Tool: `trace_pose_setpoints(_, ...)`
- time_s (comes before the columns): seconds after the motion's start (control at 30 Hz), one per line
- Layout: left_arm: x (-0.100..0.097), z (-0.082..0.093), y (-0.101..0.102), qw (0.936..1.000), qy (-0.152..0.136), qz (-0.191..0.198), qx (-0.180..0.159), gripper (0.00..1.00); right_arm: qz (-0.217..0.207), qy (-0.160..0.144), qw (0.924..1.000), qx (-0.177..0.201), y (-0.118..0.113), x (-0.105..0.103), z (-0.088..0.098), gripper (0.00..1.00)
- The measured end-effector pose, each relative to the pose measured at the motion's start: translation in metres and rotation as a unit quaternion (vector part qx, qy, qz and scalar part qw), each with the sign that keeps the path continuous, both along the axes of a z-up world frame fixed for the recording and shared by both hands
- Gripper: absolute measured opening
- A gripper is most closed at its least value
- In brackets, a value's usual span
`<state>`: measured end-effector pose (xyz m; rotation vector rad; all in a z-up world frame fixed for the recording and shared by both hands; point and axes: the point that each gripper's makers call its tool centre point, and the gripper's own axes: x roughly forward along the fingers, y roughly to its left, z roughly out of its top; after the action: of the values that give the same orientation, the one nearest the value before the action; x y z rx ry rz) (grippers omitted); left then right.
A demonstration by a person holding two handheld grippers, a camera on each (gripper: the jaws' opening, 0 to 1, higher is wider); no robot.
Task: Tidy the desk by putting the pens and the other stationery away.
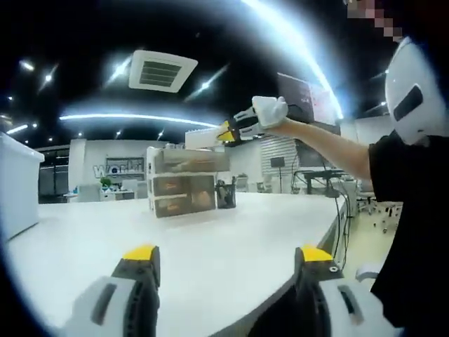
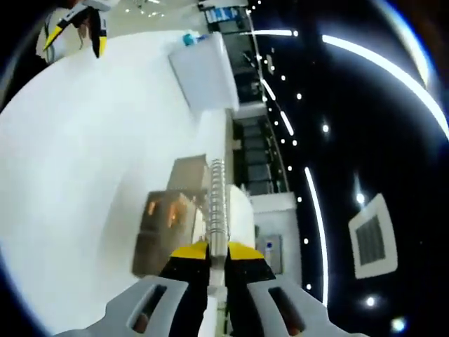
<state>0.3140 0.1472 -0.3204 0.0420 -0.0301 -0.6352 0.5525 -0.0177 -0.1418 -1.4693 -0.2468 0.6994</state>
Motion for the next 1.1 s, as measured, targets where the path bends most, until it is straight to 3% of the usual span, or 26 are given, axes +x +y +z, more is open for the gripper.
trace_pose_setpoints(0.6,-0.001,-0.003,0.003,1.0000,0.005,0.003,-0.002,0.75,-0.035,0.048,0.9968,-0.054,0.005,0.059,-0.018,0.06)
trace_pose_setpoints(0.9,-0.004,-0.005,-0.004,0.9998,0.015,-0.004,0.009,0.75,-0.042,0.056,0.9944,-0.079,0.006,0.076,-0.027,0.06)
trace_pose_setpoints(1.1,-0.006,-0.004,-0.005,0.9997,0.017,-0.003,0.015,0.74,-0.037,0.076,0.9921,-0.093,0.005,0.074,-0.035,0.08)
